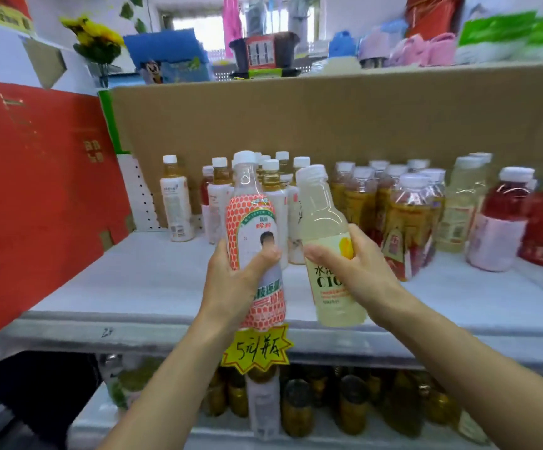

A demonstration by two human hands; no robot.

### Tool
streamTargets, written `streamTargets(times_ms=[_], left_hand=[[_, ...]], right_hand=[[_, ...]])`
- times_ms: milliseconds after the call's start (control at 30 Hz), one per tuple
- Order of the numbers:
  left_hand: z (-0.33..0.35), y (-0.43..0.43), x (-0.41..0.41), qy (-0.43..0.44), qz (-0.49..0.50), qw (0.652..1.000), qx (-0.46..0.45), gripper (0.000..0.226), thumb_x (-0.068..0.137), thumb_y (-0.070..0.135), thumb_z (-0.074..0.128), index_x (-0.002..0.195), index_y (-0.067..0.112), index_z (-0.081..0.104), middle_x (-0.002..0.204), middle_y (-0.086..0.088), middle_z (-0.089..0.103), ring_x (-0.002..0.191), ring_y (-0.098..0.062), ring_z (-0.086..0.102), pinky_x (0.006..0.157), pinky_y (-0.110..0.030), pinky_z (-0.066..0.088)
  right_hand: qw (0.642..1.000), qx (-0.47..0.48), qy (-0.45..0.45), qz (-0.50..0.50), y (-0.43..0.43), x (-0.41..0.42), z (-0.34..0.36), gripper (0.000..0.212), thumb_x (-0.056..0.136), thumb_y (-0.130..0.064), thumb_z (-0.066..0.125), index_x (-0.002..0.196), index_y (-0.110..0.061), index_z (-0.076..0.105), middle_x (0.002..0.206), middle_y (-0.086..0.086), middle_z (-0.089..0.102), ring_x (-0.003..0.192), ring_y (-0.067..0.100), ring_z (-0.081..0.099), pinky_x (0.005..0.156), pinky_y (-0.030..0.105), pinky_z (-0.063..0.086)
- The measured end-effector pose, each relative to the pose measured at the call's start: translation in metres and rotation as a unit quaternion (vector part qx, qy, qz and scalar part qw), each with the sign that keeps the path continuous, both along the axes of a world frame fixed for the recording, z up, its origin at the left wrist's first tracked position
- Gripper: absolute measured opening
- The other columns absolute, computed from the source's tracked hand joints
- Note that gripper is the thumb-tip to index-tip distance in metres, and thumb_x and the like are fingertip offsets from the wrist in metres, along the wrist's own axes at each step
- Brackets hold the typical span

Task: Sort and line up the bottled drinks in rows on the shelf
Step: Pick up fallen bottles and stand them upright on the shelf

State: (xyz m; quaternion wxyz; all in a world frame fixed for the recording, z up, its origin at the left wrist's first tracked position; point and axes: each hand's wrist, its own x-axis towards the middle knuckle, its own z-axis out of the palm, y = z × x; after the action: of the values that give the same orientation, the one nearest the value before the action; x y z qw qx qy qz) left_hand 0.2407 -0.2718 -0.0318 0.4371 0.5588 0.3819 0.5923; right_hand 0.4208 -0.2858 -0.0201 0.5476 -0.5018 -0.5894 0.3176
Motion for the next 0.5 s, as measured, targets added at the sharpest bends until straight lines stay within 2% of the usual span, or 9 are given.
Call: streamTargets(times_ms=[100, 267, 400, 500], left_hand=[[-0.003, -0.025, 0.048, -0.007, -0.02, 1.0, -0.009, 0.04, 0.083, 0.031, 0.076, 0.12, 0.029, 0.06, 0.105, 0.005, 0.074, 0.095, -0.018, 0.073, 0.081, -0.044, 0.06], [-0.011, -0.07, 0.14, -0.009, -0.073, 0.997, -0.019, 0.035, 0.084, 0.03, 0.075, 0.116, 0.029, 0.061, 0.103, 0.002, 0.075, 0.093, -0.02, 0.073, 0.077, -0.043, 0.061], [-0.019, -0.099, 0.214, -0.015, -0.115, 0.993, -0.031, 0.041, 0.084, 0.029, 0.075, 0.121, 0.026, 0.059, 0.108, -0.003, 0.073, 0.095, -0.025, 0.072, 0.078, -0.049, 0.061], [-0.025, -0.116, 0.267, -0.024, -0.147, 0.988, -0.044, 0.042, 0.083, 0.029, 0.076, 0.121, 0.027, 0.059, 0.107, -0.001, 0.073, 0.096, -0.023, 0.072, 0.083, -0.051, 0.06]], right_hand=[[0.999, -0.003, -0.012, -0.033, -0.032, 0.047, -0.003, 0.039, 0.079, -0.039, 0.078, 0.108, -0.026, 0.056, 0.098, -0.002, 0.069, 0.088, 0.013, 0.069, 0.074, 0.033, 0.057], [0.997, -0.002, -0.018, -0.072, -0.094, 0.133, -0.006, 0.05, 0.07, -0.05, 0.078, 0.109, -0.026, 0.057, 0.096, -0.003, 0.071, 0.086, 0.011, 0.07, 0.073, 0.031, 0.056], [0.993, 0.002, -0.019, -0.113, -0.14, 0.204, -0.012, 0.038, 0.079, -0.037, 0.079, 0.109, -0.025, 0.059, 0.094, -0.004, 0.072, 0.084, 0.01, 0.07, 0.074, 0.031, 0.056], [0.988, -0.009, -0.006, -0.154, -0.168, 0.256, -0.016, 0.037, 0.08, -0.035, 0.079, 0.109, -0.025, 0.057, 0.095, -0.005, 0.071, 0.083, 0.007, 0.069, 0.072, 0.03, 0.055]])
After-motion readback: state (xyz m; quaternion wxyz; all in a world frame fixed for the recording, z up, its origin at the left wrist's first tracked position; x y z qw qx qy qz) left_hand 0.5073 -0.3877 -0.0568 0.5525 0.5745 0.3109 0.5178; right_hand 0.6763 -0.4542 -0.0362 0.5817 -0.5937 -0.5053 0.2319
